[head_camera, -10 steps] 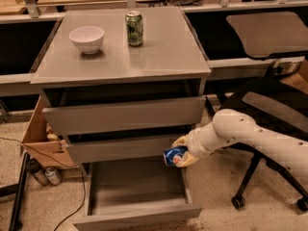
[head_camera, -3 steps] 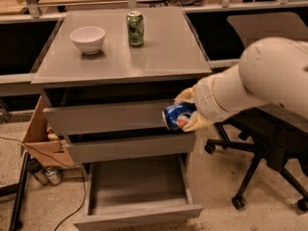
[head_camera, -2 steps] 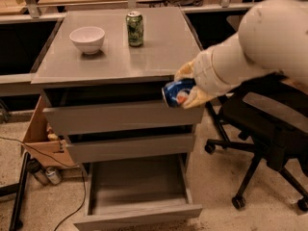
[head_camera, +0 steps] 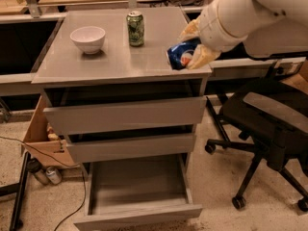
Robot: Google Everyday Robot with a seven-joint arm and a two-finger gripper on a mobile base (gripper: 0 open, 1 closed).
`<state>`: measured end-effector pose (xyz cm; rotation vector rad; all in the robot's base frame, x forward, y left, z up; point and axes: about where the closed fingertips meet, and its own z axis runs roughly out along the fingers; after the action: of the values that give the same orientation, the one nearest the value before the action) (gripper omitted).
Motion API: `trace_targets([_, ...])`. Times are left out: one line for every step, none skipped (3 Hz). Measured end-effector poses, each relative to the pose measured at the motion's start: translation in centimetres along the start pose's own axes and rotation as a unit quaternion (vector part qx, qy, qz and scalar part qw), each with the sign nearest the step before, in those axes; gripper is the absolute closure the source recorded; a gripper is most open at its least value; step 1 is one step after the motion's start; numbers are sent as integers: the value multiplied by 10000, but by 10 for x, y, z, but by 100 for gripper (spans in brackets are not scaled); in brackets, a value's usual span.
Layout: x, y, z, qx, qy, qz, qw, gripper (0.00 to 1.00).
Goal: Pick pepsi can from bottom drawer and place on counter
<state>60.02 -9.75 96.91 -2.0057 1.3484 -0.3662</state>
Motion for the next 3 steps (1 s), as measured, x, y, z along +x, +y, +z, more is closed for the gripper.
trace_targets([14, -58, -15, 347, -27, 9, 9994, 100])
trace_targets([13, -59, -11, 343, -64, 8, 9994, 100])
trace_targets([8, -70, 17, 339, -326, -17, 9989, 100])
